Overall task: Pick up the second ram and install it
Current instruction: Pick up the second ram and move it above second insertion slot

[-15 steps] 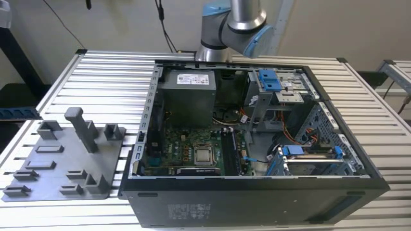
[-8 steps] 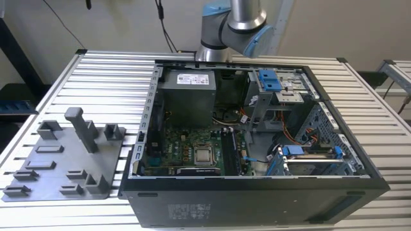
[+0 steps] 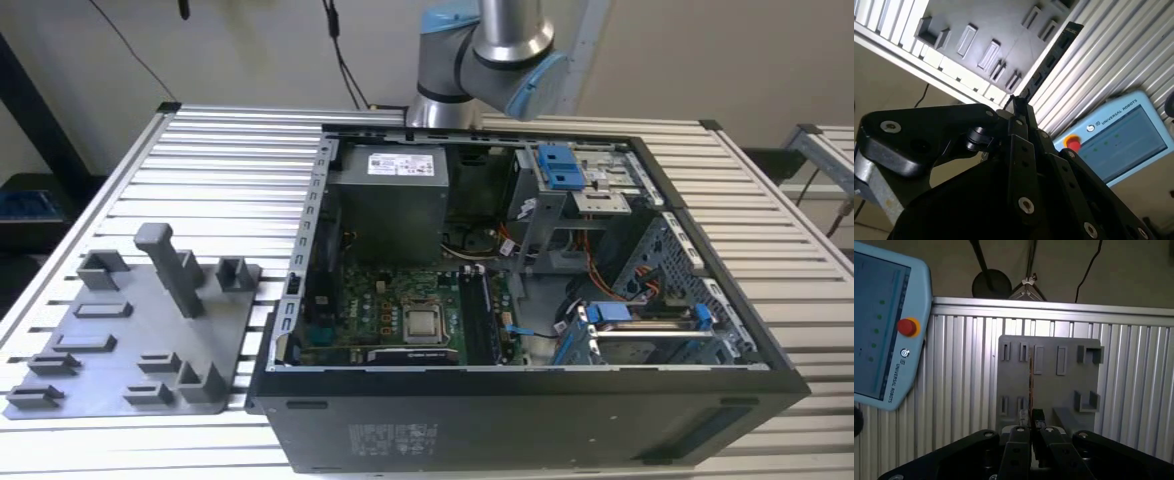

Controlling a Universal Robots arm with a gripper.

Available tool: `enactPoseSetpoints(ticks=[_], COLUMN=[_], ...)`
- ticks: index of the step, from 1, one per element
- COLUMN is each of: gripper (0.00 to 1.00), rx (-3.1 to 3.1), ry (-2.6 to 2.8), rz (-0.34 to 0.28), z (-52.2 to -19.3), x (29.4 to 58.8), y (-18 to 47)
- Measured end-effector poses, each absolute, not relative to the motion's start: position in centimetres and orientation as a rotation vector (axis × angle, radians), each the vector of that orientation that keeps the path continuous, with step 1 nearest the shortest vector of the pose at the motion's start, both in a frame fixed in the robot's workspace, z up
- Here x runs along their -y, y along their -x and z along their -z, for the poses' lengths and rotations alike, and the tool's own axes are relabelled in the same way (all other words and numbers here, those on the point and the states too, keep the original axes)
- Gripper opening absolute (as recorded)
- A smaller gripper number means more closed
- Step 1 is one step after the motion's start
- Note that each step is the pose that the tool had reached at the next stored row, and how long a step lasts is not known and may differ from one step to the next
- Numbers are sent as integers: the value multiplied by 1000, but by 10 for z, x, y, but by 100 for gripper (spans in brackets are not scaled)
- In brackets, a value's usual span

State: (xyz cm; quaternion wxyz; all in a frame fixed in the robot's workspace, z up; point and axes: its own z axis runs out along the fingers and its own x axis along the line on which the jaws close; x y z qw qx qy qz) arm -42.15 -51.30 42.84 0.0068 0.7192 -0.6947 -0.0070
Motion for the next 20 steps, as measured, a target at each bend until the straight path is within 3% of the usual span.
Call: enactPoseSetpoints(ticks=[20], gripper=[14], rx=[2174], ry=[-2251], rz=[21], z=[-450], x=[513], y=[421])
